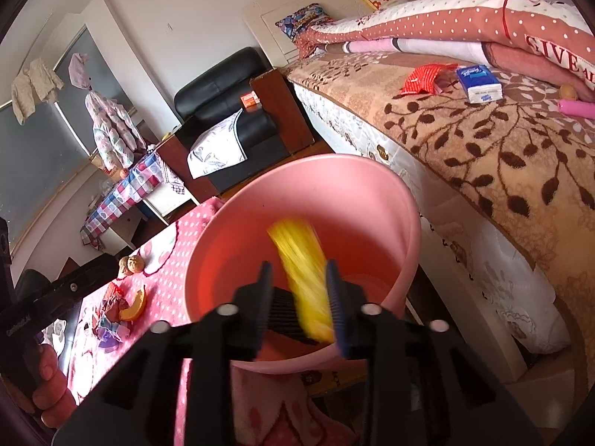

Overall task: Collect trash
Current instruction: 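Carry the mesh pad and yellow foil over the pink bucket and open both tools, then move both open tools back over the table, then grasp the blue cloth with the left tool while the right tool grasps the crumpled patterned wrapper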

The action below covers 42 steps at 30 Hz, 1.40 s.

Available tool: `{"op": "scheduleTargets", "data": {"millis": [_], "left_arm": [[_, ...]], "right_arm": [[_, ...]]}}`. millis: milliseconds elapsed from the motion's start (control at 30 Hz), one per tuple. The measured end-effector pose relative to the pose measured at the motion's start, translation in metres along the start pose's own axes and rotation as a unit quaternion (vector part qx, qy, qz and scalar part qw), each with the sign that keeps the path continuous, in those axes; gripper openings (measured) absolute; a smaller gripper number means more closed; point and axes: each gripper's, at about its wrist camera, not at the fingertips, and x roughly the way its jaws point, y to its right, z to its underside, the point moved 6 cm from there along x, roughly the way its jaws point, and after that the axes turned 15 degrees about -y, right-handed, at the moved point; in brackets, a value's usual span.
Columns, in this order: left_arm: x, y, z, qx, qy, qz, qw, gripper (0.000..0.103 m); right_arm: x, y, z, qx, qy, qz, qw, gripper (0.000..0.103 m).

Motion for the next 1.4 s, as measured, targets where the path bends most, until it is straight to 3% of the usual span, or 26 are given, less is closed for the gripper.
{"op": "scheduleTargets", "data": {"millis": [367, 800, 1100, 1400], "left_arm": [[-0.055, -0.04, 0.028, -0.038, 0.037, -0.015, 0.9985, 0.046], [-0.115, -0.113, 0.104, -0.082, 0.055, -0.087, 0.9913, 0.046], [-0.113, -0.163, 0.166, -0.133, 0.014, -0.118, 0.984, 0.046], [-0.077, -0.186, 0.151, -0.171, -0.01, -0.1, 0.9801, 0.043]], "right_arm": [[-0.017, -0.029, 0.01, -0.03, 0.007, 0.005, 1.0, 0.035], [-0.01, -0.096, 0.043, -0.092, -0.017, -0.015, 0.996, 0.035], [0.013, -0.138, 0.07, -0.133, -0.057, -0.033, 0.989, 0.035], [0.028, -0.16, 0.085, -0.16, -0.085, -0.039, 0.983, 0.035]]}}
